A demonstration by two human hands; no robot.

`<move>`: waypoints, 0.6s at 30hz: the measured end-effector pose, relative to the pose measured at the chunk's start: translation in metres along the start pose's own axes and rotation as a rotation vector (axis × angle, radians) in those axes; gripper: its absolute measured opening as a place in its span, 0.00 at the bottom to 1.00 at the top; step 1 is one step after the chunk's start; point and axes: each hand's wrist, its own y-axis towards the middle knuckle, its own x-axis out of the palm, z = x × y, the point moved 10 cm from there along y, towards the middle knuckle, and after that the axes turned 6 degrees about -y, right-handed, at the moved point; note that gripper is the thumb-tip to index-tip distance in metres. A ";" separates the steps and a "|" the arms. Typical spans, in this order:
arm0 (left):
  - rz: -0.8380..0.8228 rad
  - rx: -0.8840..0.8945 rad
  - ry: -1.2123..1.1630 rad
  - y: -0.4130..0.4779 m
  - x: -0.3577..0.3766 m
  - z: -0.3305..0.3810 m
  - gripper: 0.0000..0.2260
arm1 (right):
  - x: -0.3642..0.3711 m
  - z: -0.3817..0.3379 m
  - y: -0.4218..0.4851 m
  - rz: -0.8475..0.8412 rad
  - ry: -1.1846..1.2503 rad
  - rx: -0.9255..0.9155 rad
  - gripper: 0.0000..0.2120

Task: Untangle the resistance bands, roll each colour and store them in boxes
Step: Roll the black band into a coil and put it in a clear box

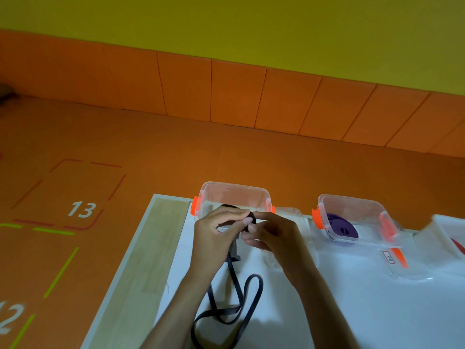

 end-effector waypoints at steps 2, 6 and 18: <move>-0.054 -0.055 0.014 -0.005 0.005 -0.008 0.09 | -0.004 0.006 -0.003 0.043 0.006 0.019 0.09; -0.125 -0.004 0.095 -0.011 0.012 -0.008 0.12 | -0.009 0.012 -0.006 0.082 0.123 0.075 0.10; -0.115 -0.011 0.076 0.000 0.008 -0.011 0.16 | -0.026 -0.003 0.005 0.148 -0.150 -0.029 0.07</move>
